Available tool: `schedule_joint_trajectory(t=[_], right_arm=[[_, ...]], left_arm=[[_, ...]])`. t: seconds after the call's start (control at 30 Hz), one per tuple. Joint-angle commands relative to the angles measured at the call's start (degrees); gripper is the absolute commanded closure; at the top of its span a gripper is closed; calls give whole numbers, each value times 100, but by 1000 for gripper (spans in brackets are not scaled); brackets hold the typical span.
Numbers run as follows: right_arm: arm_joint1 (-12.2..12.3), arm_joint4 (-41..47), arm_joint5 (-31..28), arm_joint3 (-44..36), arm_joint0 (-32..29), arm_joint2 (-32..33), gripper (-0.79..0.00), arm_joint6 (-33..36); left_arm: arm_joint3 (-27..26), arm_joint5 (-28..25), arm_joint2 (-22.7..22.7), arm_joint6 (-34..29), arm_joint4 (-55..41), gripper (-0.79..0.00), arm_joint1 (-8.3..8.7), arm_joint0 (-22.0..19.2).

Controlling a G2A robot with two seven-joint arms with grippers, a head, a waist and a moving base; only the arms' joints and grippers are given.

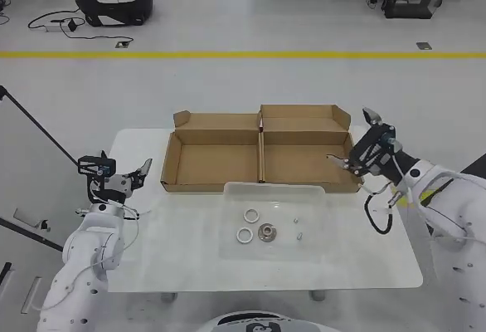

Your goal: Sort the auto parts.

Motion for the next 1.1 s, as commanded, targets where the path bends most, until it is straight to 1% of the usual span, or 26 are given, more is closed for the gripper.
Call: schedule_joint_trajectory(t=[0.0, 0.17, 0.37, 0.4, 0.47, 0.6, 0.77, 0.93, 1.07], right_arm=[[21, 36, -243, 207, 389, -170, -785, 188], [58, 244, -758, 538, 1102, -683, -785, 681], [129, 883, -1469, 680, 1550, -1163, -785, 1607], [147, 1017, -1500, 680, 1607, -1239, -785, 1801], [211, 1164, -1461, 696, 1691, -1421, -785, 1912], [429, 1181, -1435, 733, 1876, -1815, -785, 1940], [770, 1382, -1386, 768, 2212, -2383, -785, 1988], [1166, 1638, -1388, 860, 2801, -3080, -785, 1987], [1472, 2000, -1407, 969, 3385, -3789, -785, 1968]], left_arm=[[0, 0, 0, 0, 0, -785, 0, 0], [0, 0, 0, 0, 0, -785, 0, 0], [0, 0, 0, 0, 0, -785, 0, 0], [0, 0, 0, 0, 0, -785, 0, 0], [0, 0, 0, 0, 0, -785, 0, 0], [0, 0, 0, 0, 0, -785, 0, 0], [0, 0, 0, 0, 0, -785, 0, 0], [0, 0, 0, 0, 0, -785, 0, 0], [0, 0, 0, 0, 0, -785, 0, 0]])
